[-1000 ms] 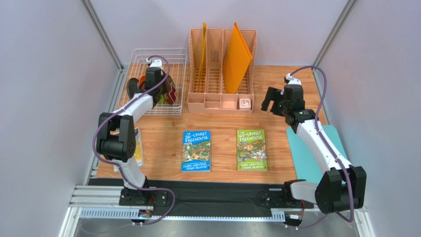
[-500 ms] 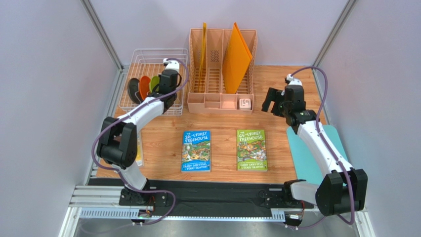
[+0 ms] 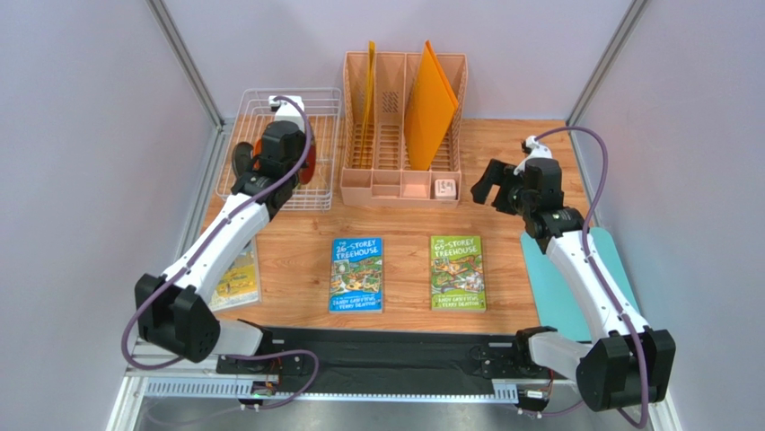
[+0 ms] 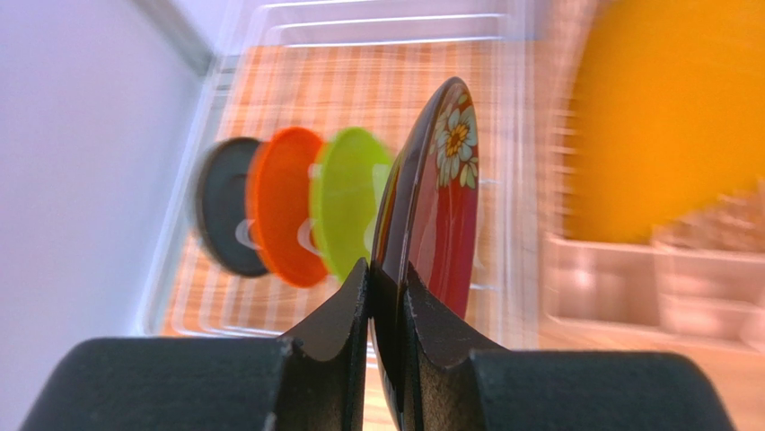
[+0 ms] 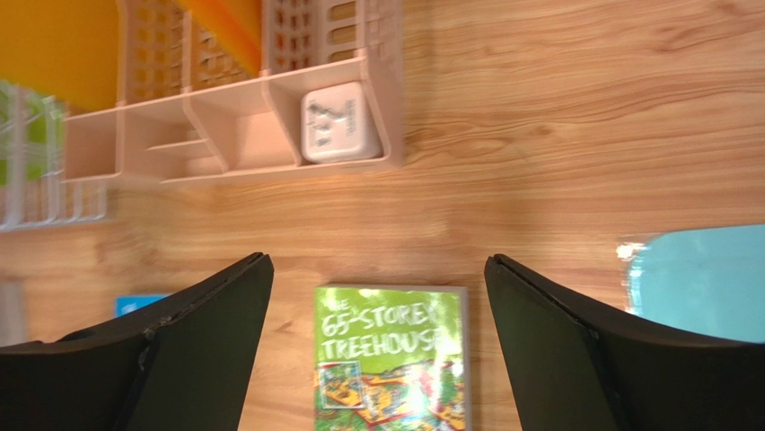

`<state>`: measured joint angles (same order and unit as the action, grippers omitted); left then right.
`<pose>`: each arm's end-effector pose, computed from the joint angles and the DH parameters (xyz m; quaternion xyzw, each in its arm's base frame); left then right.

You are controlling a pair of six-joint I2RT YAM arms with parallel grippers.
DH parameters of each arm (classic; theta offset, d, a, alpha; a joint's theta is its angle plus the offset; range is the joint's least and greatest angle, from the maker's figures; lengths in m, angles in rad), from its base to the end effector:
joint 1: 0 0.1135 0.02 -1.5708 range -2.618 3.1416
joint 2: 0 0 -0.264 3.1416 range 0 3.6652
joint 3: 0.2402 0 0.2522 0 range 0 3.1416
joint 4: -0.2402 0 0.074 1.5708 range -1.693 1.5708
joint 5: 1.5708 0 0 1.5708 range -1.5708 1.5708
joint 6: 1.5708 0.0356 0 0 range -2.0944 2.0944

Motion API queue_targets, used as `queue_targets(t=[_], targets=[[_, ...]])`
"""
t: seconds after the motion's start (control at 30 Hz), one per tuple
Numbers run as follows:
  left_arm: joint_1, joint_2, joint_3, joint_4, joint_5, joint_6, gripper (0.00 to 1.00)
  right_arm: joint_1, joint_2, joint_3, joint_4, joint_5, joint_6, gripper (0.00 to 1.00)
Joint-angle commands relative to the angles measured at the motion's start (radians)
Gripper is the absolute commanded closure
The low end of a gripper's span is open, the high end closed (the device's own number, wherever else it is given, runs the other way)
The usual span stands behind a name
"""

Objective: Unload the plates from the dish rack

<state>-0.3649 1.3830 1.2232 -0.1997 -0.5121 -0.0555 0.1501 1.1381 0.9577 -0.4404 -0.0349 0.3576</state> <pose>0.3055 -0.0980 0.3562 -0.0199 0.8080 0.0887 0.5821 0.2472 0.0386 0.3045 0.0842 0.8852 0.1299 0.4387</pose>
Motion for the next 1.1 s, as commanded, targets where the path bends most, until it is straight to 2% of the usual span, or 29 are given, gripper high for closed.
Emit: queue_targets(t=[0.0,0.07,0.17,0.37,0.53,0.77,0.8,0.93,0.97,1.03,1.07], targets=[[-0.012,-0.128,-0.014,-0.032,0.387,-0.218,1.00,0.019,-0.043,-0.074,0.155,-0.308,0.148,0.06],[-0.012,-0.153,-0.077,0.031,0.557,-0.324,1.00,0.045,-0.044,-0.109,0.238,-0.361,0.182,0.06],[-0.014,-0.153,-0.132,0.124,0.737,-0.442,1.00,0.127,-0.031,-0.111,0.282,-0.369,0.205,0.06],[-0.032,-0.101,-0.238,0.362,0.975,-0.659,1.00,0.259,0.017,-0.115,0.353,-0.339,0.231,0.06],[-0.042,-0.062,-0.333,0.574,1.073,-0.796,1.00,0.289,0.048,-0.148,0.417,-0.339,0.254,0.06],[-0.060,-0.056,-0.402,0.683,1.086,-0.857,1.00,0.290,0.080,-0.177,0.431,-0.335,0.261,0.07],[-0.060,-0.053,-0.418,0.700,1.087,-0.863,1.00,0.290,0.086,-0.181,0.475,-0.342,0.265,0.08],[-0.065,-0.038,-0.422,0.743,1.109,-0.886,1.00,0.290,0.100,-0.212,0.577,-0.413,0.285,0.20],[-0.069,-0.029,-0.424,0.750,1.113,-0.892,1.00,0.292,0.103,-0.218,0.604,-0.457,0.291,0.27],[-0.072,-0.018,-0.435,0.783,1.115,-0.911,1.00,0.290,0.115,-0.229,0.692,-0.496,0.313,0.33],[-0.075,-0.010,-0.438,0.790,1.115,-0.915,1.00,0.292,0.118,-0.234,0.710,-0.523,0.316,0.44]])
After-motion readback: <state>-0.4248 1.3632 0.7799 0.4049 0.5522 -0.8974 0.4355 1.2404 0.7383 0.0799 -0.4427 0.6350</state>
